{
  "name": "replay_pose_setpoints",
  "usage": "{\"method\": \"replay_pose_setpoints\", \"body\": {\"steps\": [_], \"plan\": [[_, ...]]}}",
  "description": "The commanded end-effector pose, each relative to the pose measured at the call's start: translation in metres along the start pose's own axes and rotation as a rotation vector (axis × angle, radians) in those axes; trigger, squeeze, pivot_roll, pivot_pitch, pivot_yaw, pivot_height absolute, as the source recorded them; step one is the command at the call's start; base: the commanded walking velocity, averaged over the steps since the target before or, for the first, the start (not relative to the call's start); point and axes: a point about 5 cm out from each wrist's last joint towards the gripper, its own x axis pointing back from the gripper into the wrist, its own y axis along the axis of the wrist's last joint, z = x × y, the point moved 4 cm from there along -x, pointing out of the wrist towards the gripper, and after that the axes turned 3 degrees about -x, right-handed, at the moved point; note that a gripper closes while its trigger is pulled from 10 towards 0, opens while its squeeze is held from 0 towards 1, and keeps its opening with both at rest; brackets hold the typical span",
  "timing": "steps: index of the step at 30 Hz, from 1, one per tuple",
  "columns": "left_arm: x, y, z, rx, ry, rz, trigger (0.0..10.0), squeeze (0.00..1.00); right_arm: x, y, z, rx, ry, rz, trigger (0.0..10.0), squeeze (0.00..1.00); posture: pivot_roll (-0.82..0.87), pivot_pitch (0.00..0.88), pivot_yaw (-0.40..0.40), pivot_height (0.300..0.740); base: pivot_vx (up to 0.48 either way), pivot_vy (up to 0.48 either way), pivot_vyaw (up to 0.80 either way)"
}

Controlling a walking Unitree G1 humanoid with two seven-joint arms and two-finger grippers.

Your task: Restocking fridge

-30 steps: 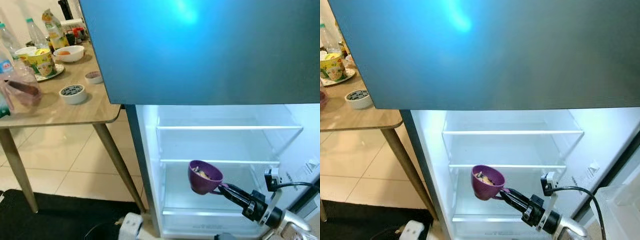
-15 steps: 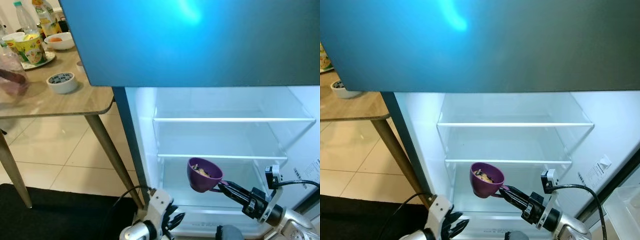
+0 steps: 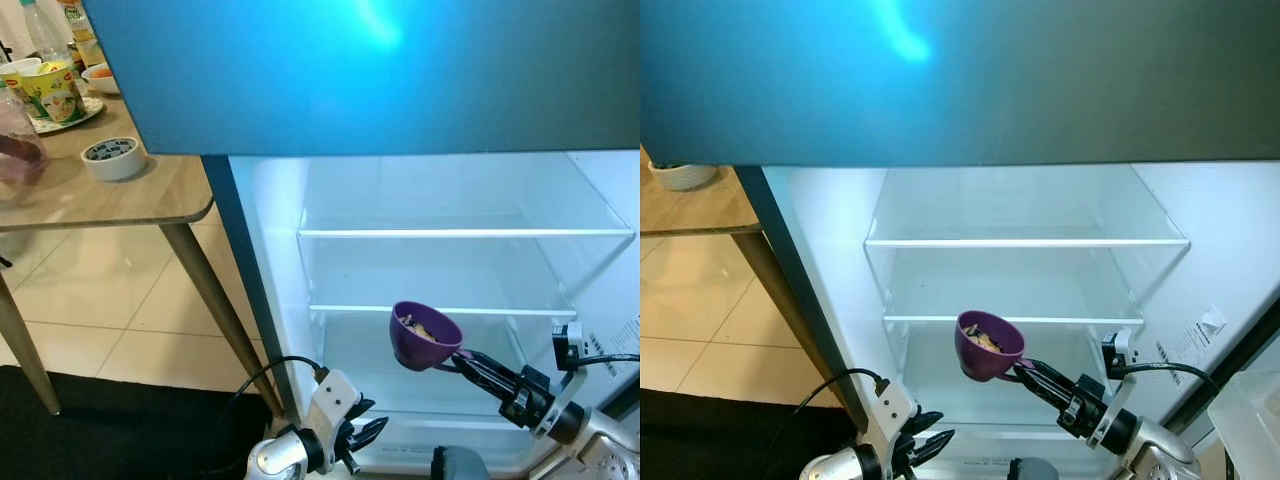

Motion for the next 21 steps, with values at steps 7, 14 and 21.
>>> {"method": "replay_pose_setpoints", "body": {"steps": [7, 14, 21], "plan": [[-0.006, 0.013, -0.001, -0.014, -0.007, -0.06, 10.0, 0.0, 0.0, 0.028, 0.0, 0.055, -0.001, -0.094, 10.0, 0.0, -0.11, 0.056, 0.052, 0.499, 0.0, 0.0, 0.0], [-0.012, 0.045, 0.008, -0.05, 0.009, -0.176, 10.0, 0.0, 0.002, 0.063, 0.01, 0.153, 0.036, -0.171, 10.0, 0.0, -0.11, 0.058, 0.053, 0.499, 0.0, 0.0, 0.0], [-0.013, 0.051, 0.009, -0.065, 0.01, -0.196, 10.0, 0.0, 0.011, 0.087, 0.01, 0.218, 0.012, -0.21, 10.0, 0.0, -0.11, 0.056, 0.054, 0.482, 0.0, 0.0, 0.12]]}}
